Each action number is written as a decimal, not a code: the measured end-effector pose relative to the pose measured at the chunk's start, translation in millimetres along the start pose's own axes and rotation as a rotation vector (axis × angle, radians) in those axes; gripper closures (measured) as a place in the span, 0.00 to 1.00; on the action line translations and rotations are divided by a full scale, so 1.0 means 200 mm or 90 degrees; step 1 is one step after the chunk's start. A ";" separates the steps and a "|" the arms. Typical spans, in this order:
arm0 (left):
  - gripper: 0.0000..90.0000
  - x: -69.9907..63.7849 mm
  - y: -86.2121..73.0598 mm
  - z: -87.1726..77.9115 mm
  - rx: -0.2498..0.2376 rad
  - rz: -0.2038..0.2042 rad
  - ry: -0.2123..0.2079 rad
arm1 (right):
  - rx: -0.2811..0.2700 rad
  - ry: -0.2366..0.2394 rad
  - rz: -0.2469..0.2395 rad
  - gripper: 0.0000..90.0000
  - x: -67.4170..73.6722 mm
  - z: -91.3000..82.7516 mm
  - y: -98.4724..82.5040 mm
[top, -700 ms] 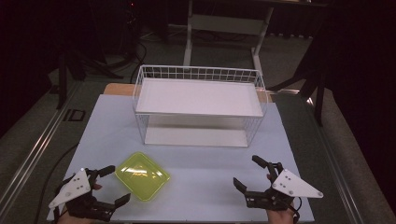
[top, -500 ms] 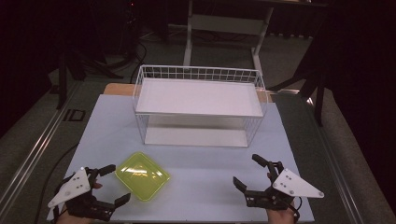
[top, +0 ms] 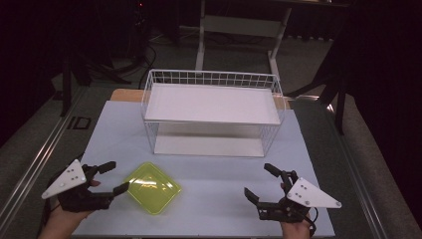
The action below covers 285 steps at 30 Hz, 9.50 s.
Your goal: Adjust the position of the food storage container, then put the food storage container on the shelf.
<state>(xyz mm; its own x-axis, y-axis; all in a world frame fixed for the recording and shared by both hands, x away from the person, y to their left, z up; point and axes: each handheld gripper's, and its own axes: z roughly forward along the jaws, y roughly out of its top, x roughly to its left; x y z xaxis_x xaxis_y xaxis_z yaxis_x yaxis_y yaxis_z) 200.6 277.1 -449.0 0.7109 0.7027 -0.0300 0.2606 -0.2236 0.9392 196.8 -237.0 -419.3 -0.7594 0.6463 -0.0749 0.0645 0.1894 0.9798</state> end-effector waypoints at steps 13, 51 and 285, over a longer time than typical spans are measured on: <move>0.98 0.22 -0.18 0.15 0.115 -0.029 0.067 | -0.004 0.010 -0.006 0.14 0.01 0.00 0.00; 1.00 -0.01 -0.32 0.39 0.252 0.013 -0.085 | 0.001 0.017 0.001 0.14 0.01 0.01 -0.01; 0.73 0.04 0.09 1.24 0.099 -0.267 0.043 | 0.228 -0.217 0.357 0.82 -0.46 0.91 -0.29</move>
<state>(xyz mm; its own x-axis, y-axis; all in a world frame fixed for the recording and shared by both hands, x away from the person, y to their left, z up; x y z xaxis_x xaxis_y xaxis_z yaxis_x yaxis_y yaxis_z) 374.1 111.5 -517.1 0.4801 0.7953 -0.3703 0.6162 -0.0053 0.7876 380.8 -174.0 -502.2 -0.3117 0.8991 0.3073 0.6341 -0.0440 0.7720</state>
